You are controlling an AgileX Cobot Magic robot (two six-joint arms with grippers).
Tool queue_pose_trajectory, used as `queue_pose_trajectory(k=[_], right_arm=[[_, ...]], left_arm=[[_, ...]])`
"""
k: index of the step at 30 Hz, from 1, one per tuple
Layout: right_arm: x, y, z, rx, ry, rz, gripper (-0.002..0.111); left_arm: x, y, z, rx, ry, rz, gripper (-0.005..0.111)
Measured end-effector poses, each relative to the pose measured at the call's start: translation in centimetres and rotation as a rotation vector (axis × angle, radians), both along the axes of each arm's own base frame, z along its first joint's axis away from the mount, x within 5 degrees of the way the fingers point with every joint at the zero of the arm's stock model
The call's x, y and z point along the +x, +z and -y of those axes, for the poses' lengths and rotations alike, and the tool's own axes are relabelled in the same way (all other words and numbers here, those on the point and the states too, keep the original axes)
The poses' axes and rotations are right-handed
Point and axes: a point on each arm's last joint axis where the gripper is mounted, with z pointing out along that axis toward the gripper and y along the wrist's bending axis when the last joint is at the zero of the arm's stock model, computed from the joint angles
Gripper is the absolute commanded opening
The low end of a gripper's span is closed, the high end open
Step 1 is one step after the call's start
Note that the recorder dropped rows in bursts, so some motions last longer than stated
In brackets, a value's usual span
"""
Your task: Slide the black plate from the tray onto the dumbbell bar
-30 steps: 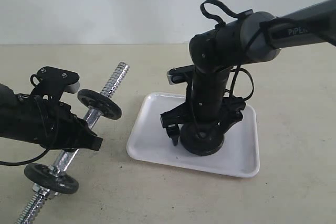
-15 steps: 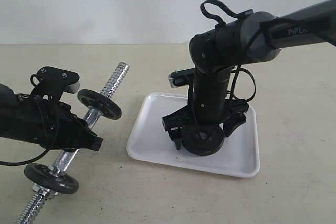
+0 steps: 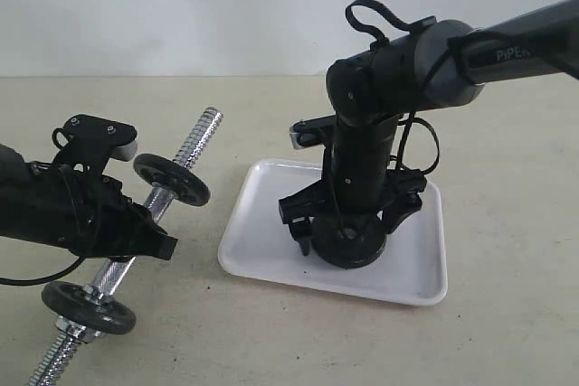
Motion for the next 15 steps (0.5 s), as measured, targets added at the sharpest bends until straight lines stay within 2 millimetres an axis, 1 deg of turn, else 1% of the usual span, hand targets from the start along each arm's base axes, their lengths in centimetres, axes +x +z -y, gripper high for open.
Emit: queue_pose_trajectory(k=[13,15], right_arm=[[0.04,0.00,0.01,-0.001,0.002,0.004,0.105],[0.04,0.00,0.01,-0.001,0.002,0.004,0.102]], left_arm=[[0.00,0.00,0.00,0.000,0.000,0.000,0.004],[-0.08,0.10,0.01,-0.003,-0.002,0.000,0.004]])
